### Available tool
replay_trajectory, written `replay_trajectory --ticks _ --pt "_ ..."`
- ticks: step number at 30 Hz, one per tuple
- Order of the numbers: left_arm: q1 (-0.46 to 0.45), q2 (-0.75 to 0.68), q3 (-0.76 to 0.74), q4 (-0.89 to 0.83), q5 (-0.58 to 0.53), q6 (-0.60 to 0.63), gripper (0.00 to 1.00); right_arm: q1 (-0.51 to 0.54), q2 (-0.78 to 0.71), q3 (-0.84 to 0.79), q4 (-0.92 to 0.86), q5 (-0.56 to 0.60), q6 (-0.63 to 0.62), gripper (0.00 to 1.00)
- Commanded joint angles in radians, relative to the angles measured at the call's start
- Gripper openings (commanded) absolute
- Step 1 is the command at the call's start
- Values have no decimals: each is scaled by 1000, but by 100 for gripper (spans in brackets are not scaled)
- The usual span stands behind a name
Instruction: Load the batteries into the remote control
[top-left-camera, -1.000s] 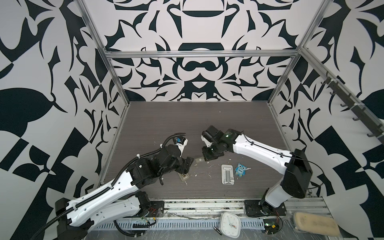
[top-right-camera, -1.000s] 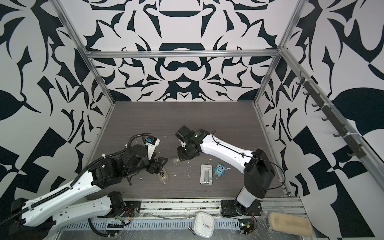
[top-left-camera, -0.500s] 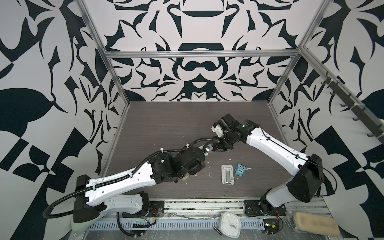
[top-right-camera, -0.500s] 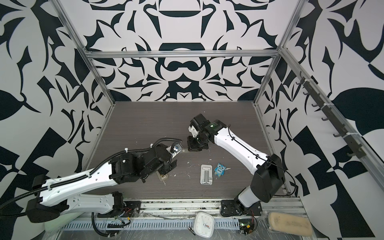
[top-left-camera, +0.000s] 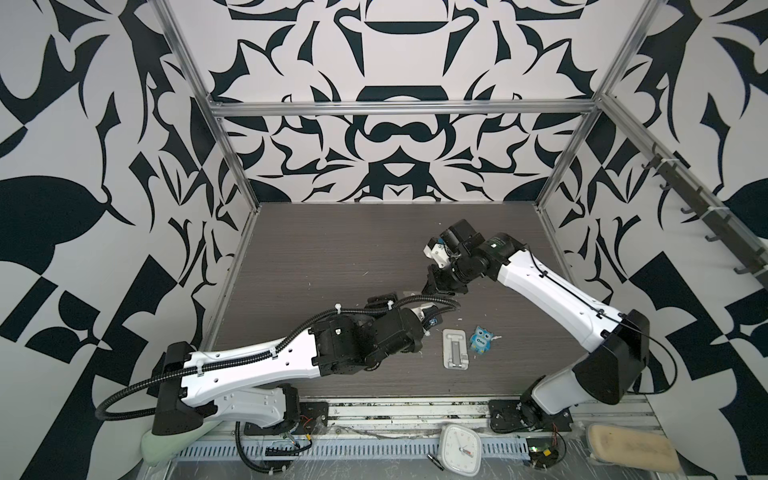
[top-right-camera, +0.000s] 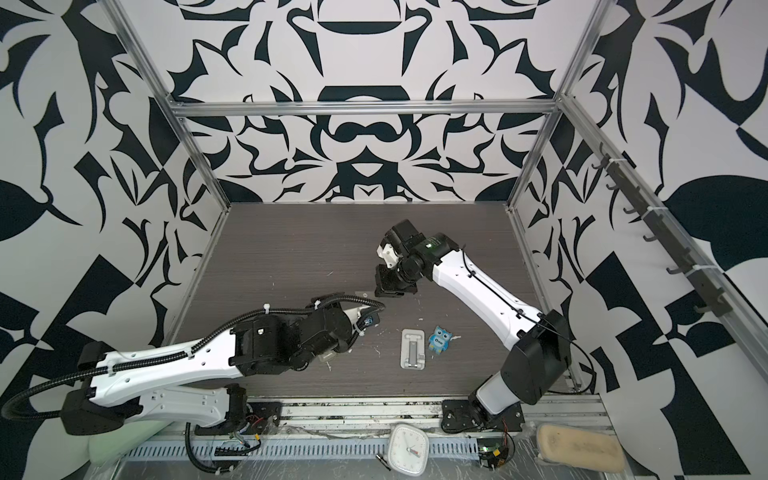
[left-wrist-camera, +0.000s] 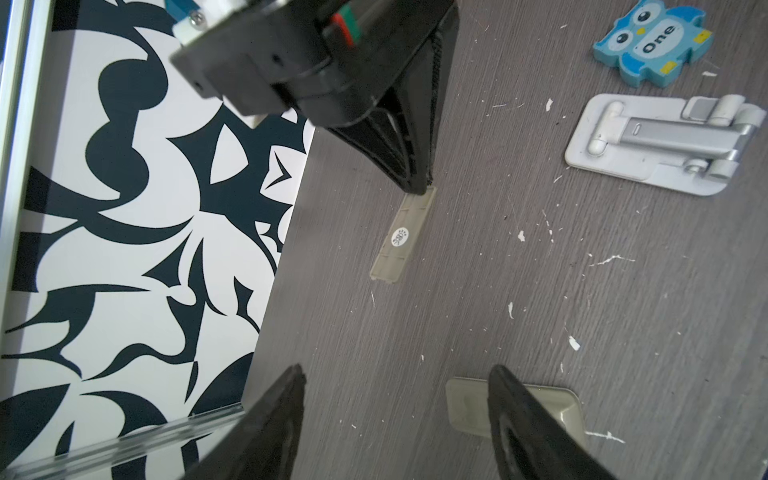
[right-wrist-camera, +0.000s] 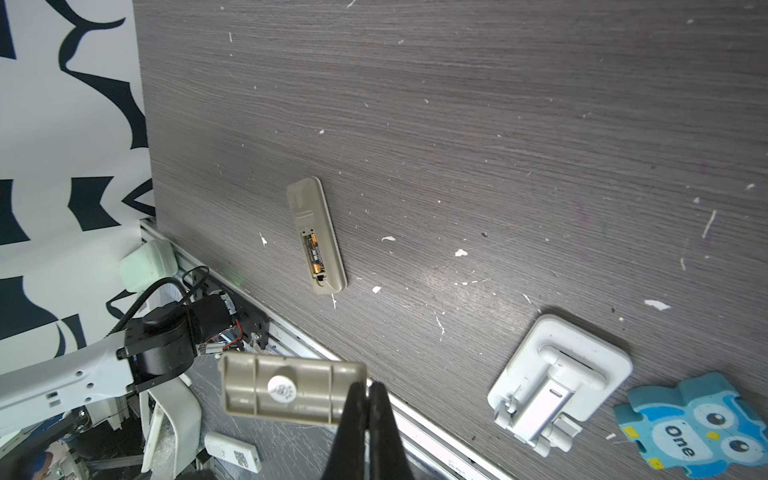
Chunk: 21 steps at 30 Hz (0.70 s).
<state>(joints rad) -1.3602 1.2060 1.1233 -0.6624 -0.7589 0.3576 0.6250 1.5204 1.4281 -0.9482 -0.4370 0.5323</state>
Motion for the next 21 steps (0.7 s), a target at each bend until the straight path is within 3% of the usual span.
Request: replay_trajectory --ticks 1,16,21 --pt "-2 24 10 0 10 37 68 -2 -37 33 -21 -28 9 0" --pt "1 137 -13 101 -33 138 56 -2 -42 25 -11 -80 21 0" --pt "0 182 -21 139 -76 166 46 -2 -45 20 -12 -92 20 0"
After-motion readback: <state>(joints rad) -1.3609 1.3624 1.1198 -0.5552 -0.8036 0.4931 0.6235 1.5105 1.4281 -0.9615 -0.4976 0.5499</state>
